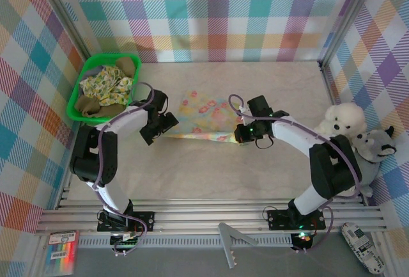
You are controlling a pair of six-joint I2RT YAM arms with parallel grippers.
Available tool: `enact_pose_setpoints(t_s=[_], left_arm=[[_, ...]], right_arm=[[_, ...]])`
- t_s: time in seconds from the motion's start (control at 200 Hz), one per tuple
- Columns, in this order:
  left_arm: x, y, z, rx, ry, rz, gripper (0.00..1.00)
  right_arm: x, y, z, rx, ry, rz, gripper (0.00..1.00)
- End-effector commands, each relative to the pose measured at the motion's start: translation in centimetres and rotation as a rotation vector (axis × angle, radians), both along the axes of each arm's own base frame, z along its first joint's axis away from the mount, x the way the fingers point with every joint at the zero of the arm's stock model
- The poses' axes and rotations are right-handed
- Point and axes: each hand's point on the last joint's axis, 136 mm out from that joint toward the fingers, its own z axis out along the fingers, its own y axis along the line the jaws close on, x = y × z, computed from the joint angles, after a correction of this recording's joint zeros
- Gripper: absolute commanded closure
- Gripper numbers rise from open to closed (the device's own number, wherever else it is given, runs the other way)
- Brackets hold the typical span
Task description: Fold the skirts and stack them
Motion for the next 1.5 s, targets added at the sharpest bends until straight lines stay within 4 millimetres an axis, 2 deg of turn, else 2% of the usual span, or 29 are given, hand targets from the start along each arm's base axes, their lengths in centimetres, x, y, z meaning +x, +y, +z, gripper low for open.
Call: enact_pose_setpoints(t_s=[0.0,0.41,0.59,0.66,0.92,1.005,1.045,1.12,1.195,1.315,1.5], left_arm=[[-0.1,-0.9,-0.5,-0.067,0.011,0.03,0.02],[1.5,-4.5,-1.1,-0.301,-0.004,0.12,0.1],[1.8,-4.4,0.1,-0.294,-0.028,0.116,0.2],[1.6,-3.9,0.2,-0.269,-0.037,0.113,0.3],[0.3,-3.4,-1.1,-0.252,-0.001,0.116,0.79],[0.9,-3.5,-0.3,-0.261,-0.038,0.102,0.94],[1.5,-3.6,0.7,-0.263,-0.069,0.084,1.0],[2.9,-3.2,3.2,-0.226,-0.13,0.037,1.0],[4.8,-2.8,7.0,-0.165,-0.216,-0.025,1.0],[7.3,-2.5,13.8,-0.089,-0.368,-0.117,1.0],[9.8,-3.1,24.9,-0.056,-0.64,-0.239,1.0]], right_arm=[[0.3,0.1,-0.5,0.052,0.081,-0.06,1.0],[0.3,0.2,-1.2,0.076,0.122,-0.075,0.98],[0.1,0.3,-1.2,0.081,0.126,-0.066,0.96],[0.1,0.4,-1.0,0.088,0.119,-0.059,0.95],[0.2,0.6,0.7,0.107,0.041,-0.001,0.94],[0.3,0.6,1.8,0.107,-0.014,0.026,0.97],[0.5,0.6,2.5,0.11,-0.048,0.04,0.99],[0.9,0.6,4.3,0.112,-0.124,0.071,1.0],[1.7,0.4,6.7,0.093,-0.216,0.094,1.0],[3.8,-0.5,11.4,0.036,-0.398,0.09,1.0],[7.0,-1.5,19.6,-0.002,-0.656,0.031,1.0]])
